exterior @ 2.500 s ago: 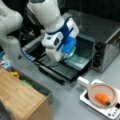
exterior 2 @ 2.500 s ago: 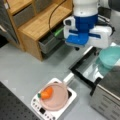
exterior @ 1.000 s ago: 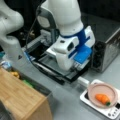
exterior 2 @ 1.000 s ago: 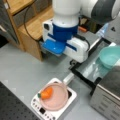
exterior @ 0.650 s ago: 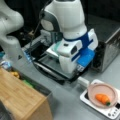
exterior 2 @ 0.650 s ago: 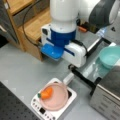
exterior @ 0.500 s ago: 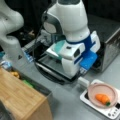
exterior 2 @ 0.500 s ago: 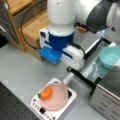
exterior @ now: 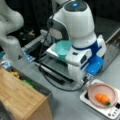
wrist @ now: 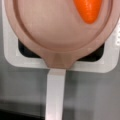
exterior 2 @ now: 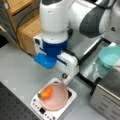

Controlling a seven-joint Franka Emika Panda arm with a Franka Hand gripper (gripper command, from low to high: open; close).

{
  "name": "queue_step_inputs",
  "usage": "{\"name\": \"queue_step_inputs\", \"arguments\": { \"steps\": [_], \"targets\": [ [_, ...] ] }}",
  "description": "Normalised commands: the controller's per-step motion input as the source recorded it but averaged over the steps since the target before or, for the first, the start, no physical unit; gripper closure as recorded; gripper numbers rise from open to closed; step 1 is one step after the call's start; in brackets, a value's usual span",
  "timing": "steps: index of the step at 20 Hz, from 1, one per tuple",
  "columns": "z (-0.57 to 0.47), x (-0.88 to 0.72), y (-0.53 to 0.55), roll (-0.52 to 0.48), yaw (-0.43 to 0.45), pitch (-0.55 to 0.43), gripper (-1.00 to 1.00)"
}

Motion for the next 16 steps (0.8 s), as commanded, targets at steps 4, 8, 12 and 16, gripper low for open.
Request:
{"name": "queue_step_inputs", "arguments": {
  "steps": [4,8,12,16],
  "targets": [
    [0.01,0.59,0.02,-0.246,0.009,0.194,-1.0],
    [-0.01,0.58,0.02,-0.237,0.001,0.18,-1.0],
    [0.11,0.42,0.04,-0.24,-0.005,0.18,-1.0],
    [0.13,0.31,0.06,-0.274,-0.004,0.184,-1.0]
  ]
}}
